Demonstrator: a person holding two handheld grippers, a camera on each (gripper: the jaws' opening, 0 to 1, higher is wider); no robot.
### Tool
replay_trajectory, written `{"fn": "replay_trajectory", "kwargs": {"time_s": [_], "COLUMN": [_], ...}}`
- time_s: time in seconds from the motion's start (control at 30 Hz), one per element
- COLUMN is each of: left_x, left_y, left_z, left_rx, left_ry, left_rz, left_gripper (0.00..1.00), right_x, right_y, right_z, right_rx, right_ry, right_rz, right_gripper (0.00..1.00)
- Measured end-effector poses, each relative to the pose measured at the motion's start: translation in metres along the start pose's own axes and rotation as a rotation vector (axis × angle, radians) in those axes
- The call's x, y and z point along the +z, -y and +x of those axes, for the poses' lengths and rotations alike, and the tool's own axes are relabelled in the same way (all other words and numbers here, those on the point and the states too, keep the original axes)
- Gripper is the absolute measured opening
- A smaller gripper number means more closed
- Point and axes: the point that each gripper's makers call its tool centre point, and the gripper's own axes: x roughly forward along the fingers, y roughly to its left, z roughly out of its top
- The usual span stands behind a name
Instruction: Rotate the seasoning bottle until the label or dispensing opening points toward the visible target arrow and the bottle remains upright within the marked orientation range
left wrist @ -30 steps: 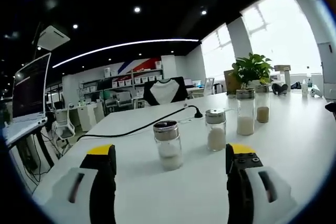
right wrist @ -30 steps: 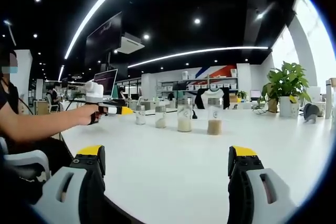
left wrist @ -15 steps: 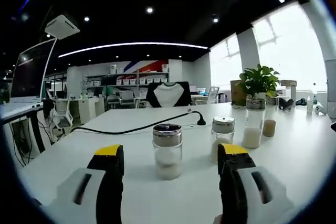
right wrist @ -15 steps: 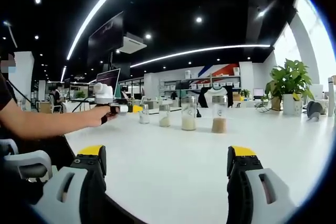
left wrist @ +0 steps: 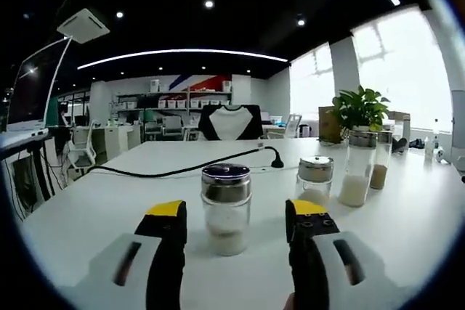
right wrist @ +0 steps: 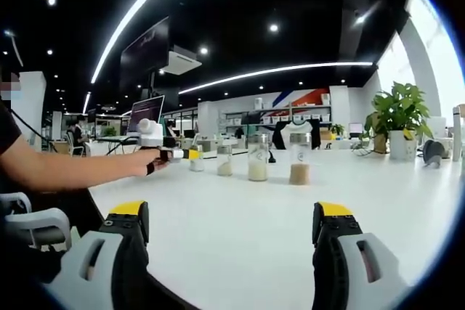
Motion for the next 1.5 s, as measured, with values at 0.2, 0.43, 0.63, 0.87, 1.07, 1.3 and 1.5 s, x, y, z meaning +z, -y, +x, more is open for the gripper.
{"fn": "replay_trajectory", "kwargs": {"time_s": [0.2,0.43,0.63,0.87,1.07,1.3,1.5], "left_x": [-0.002,-0.001,-0.002,-0.008,-0.007,-0.007,-0.007], "left_y": [-0.001,-0.011,-0.013,-0.012,-0.011,-0.003,-0.007], "left_z": [0.011,0.018,0.022,0.025,0.023,0.019,0.013], "left_rx": [-0.001,0.037,0.043,0.046,0.038,0.03,0.052], "left_ry": [-0.007,-0.005,0.002,-0.009,-0.007,-0.028,-0.035], "left_rz": [-0.007,-0.024,-0.021,0.006,0.005,-0.011,-0.056], "left_gripper": [0.57,0.47,0.38,0.34,0.34,0.33,0.33], "right_x": [0.002,0.001,0.0,0.002,0.005,0.005,0.009], "right_y": [0.002,0.004,0.003,0.002,0.005,0.01,0.012], "right_z": [-0.001,-0.001,0.0,-0.001,-0.003,-0.004,-0.007], "right_rx": [-0.003,-0.005,-0.002,0.005,-0.003,-0.011,-0.014], "right_ry": [0.008,0.007,0.005,0.016,0.025,0.032,0.045], "right_rz": [-0.001,0.006,-0.005,-0.005,-0.005,0.002,0.001], "right_gripper": [0.94,0.93,0.92,0.89,0.88,0.87,0.86]}}
